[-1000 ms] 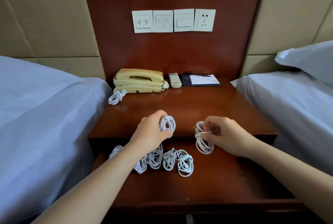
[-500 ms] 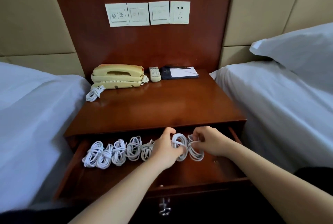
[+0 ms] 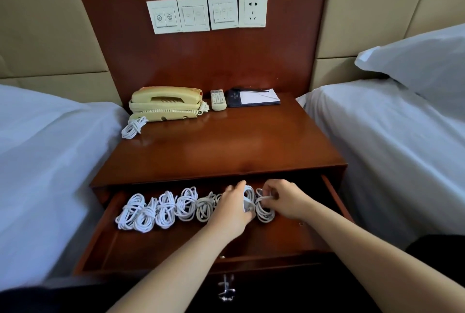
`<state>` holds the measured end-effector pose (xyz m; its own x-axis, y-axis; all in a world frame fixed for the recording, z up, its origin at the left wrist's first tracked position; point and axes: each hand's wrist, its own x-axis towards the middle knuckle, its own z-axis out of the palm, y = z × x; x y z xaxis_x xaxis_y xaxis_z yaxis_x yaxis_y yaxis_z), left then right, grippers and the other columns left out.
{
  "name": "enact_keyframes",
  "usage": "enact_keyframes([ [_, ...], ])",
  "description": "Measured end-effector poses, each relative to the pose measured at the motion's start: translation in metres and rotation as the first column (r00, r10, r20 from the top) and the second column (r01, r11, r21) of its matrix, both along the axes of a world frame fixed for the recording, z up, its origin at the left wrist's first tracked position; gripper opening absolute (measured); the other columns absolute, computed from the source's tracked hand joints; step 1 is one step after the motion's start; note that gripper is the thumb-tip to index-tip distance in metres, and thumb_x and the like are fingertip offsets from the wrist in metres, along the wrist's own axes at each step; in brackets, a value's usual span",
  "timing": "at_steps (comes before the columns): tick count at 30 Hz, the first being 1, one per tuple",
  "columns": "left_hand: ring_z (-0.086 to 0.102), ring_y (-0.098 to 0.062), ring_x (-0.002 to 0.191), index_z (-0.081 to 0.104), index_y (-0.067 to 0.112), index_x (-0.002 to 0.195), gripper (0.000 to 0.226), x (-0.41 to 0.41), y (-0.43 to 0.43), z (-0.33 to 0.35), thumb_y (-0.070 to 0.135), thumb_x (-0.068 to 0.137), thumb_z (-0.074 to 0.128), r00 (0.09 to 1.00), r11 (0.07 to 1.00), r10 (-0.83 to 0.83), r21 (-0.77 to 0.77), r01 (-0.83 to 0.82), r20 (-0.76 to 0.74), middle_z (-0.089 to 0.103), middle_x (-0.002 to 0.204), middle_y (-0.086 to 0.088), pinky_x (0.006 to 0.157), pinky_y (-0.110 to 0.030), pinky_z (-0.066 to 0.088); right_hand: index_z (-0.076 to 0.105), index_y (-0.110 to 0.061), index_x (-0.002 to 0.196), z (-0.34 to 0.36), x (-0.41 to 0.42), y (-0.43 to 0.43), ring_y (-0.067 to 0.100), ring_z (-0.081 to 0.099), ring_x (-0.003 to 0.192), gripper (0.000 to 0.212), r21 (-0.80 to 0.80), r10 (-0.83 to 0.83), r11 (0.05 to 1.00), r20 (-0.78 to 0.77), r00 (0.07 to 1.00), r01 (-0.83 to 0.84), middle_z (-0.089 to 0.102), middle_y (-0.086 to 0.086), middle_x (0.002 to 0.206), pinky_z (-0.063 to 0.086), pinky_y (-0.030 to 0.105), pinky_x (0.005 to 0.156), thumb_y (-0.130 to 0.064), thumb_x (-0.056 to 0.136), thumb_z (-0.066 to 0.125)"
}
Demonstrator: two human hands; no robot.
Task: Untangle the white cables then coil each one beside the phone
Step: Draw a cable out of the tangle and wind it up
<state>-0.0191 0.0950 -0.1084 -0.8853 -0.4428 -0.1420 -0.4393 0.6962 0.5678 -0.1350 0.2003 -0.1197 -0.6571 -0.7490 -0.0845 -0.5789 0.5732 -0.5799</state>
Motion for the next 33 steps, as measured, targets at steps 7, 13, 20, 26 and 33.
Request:
enact_keyframes([
  [7, 0.009, -0.024, 0.147, -0.011, 0.016, 0.151, 0.094, 0.0, -0.002, 0.008, 0.015, 0.091, 0.061, 0.973, 0.997, -0.08, 0.01, 0.08, 0.214, -0.006, 0.16, -0.005, 0.114, -0.033, 0.024, 0.063, -0.018, 0.1, 0.012, -0.002, 0.0, 0.019, 0.058, 0.087, 0.014, 0.086, 0.05, 0.995, -0.066, 0.997, -0.044, 0.062, 0.002, 0.097, 0.045, 0.027, 0.073, -0.015, 0.087, 0.059],
  [13, 0.037, -0.03, 0.134, 0.017, 0.01, 0.15, 0.083, 0.006, -0.008, 0.012, 0.032, 0.087, 0.066, 0.975, 0.972, -0.073, -0.204, 0.117, 0.212, 0.03, 0.149, -0.009, 0.104, -0.036, 0.035, 0.066, -0.017, 0.106, 0.02, -0.003, 0.003, 0.023, 0.062, 0.096, 0.021, 0.146, 0.039, 0.989, -0.103, 0.994, -0.024, 0.065, 0.004, 0.104, 0.051, 0.031, 0.08, -0.014, 0.087, 0.057],
  [20, 0.053, -0.035, 0.112, 0.048, 0.007, 0.124, 0.06, 0.004, -0.009, 0.015, 0.051, 0.086, 0.06, 0.929, 0.88, -0.057, -0.421, 0.219, 0.365, 0.038, 0.127, -0.011, 0.087, -0.04, 0.042, 0.067, -0.012, 0.103, 0.024, -0.003, 0.004, 0.027, 0.064, 0.093, 0.02, 0.192, 0.007, 0.981, -0.123, 0.992, 0.016, 0.065, 0.01, 0.104, 0.049, 0.028, 0.071, -0.014, 0.086, 0.058],
  [26, 0.05, -0.038, 0.118, 0.041, 0.01, 0.134, 0.061, 0.005, -0.007, 0.012, 0.046, 0.088, 0.06, 0.937, 0.857, -0.061, -0.464, 0.227, 0.345, 0.037, 0.129, -0.01, 0.089, -0.042, 0.042, 0.066, -0.014, 0.102, 0.02, -0.006, 0.003, 0.028, 0.062, 0.095, 0.017, 0.21, -0.001, 0.977, -0.158, 0.987, 0.035, 0.063, 0.01, 0.107, 0.042, 0.026, 0.067, -0.015, 0.086, 0.058],
  [33, 0.054, -0.023, 0.105, 0.049, 0.016, 0.129, 0.044, 0.015, -0.024, 0.036, 0.042, 0.093, 0.051, 0.954, 0.938, -0.206, -0.233, 0.256, 0.219, 0.045, 0.124, -0.002, 0.09, -0.039, 0.046, 0.065, -0.023, 0.098, 0.038, 0.002, -0.002, 0.025, 0.061, 0.095, 0.014, 0.196, 0.088, 0.98, -0.231, 0.969, -0.042, 0.065, 0.002, 0.102, 0.049, 0.031, 0.076, -0.029, 0.086, 0.06],
])
